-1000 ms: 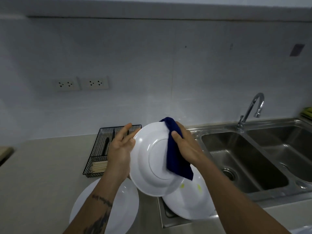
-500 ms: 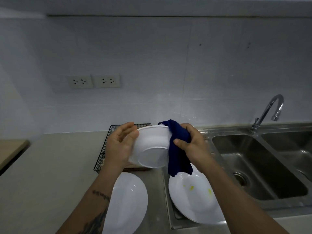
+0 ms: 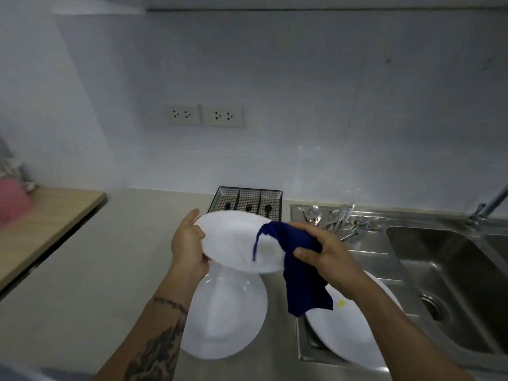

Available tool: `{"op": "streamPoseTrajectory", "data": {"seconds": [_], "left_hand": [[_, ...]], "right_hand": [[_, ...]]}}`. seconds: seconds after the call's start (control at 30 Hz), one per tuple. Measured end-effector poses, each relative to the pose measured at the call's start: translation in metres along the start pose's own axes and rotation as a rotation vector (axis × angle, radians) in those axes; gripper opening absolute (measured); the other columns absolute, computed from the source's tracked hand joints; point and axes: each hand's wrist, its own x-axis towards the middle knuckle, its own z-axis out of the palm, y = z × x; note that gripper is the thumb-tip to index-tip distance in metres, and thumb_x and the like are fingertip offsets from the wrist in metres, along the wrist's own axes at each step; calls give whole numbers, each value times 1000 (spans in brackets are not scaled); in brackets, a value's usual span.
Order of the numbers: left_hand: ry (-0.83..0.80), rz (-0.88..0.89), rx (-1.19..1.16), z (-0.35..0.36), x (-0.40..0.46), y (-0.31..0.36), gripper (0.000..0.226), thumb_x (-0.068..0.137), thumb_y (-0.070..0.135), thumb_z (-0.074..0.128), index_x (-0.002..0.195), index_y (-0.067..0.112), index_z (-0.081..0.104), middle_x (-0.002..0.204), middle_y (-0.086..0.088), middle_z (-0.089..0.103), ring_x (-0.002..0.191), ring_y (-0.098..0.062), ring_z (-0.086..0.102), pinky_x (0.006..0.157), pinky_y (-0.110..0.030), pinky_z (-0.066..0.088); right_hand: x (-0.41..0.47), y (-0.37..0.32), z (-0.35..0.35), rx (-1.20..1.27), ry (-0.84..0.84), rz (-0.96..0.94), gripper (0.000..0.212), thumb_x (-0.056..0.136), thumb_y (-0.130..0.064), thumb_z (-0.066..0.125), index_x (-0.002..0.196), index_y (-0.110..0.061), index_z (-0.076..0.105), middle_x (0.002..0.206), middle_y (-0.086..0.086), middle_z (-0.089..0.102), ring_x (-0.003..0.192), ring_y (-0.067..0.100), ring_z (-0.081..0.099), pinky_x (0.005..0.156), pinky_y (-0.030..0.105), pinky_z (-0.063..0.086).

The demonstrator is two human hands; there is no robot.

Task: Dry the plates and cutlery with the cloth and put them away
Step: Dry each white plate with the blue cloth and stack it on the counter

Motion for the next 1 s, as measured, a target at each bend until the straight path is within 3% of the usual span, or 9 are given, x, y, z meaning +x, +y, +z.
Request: {"op": "streamPoseTrajectory", "data": {"seconds": [0.1,0.27,0.43,0.57,0.63,0.77,0.9,1.0], "left_hand": [[-17,84,112,-38,2,-8,66,81,-9,39,134,26,57,119,7,61,102,-23,61,74,-37,52],[10,130,170,-99,5,-39,62,83,-11,44,126,30,61,128,10,63,120,-25,58,100,-45,48],[104,124,128,-129,2,-59,60,84,-14,42,132,18,59,128,4,61,111,-24,59,82,-32,51],[143,131,127,-137,4,-68,58,84,-14,42,132,14,59,123,2,62,110,-24,59,81,-31,50],[167,131,142,-141,5,-72,55,85,-13,41,130,13,61,120,1,63,108,-23,59,80,-30,49],[216,214,317,-147,8,-82,54,83,-9,41,118,23,66,115,6,66,108,-20,60,83,-29,49],[221,229,459,-149,11,-91,57,84,-7,42,125,25,64,122,3,64,109,-20,58,87,-30,50],[137,211,558,-155,18,-97,57,86,-5,44,131,26,60,128,2,61,114,-22,56,96,-38,51]], "right_hand": [[5,6,11,139,50,67,45,90,2,61,120,-32,63,112,-3,70,100,20,68,84,37,56],[14,18,41,188,51,203,31,94,-8,61,118,-25,51,112,6,66,97,27,66,81,42,56],[15,34,70,222,15,347,33,95,-14,60,121,-20,40,114,11,62,98,31,65,86,47,56],[11,44,84,289,30,421,24,96,-15,58,116,-19,46,115,12,62,100,31,64,88,50,54],[8,46,87,354,39,451,21,97,-16,56,117,-20,51,115,12,64,101,31,64,82,45,55],[2,50,89,446,63,456,22,98,-16,54,119,-19,60,113,10,70,103,32,65,85,44,54],[-4,55,89,485,118,460,28,99,-14,51,123,-24,61,114,5,71,105,29,66,80,42,55],[-10,57,88,542,138,466,29,100,-16,50,125,-25,61,117,5,70,109,29,64,85,44,54]]}}
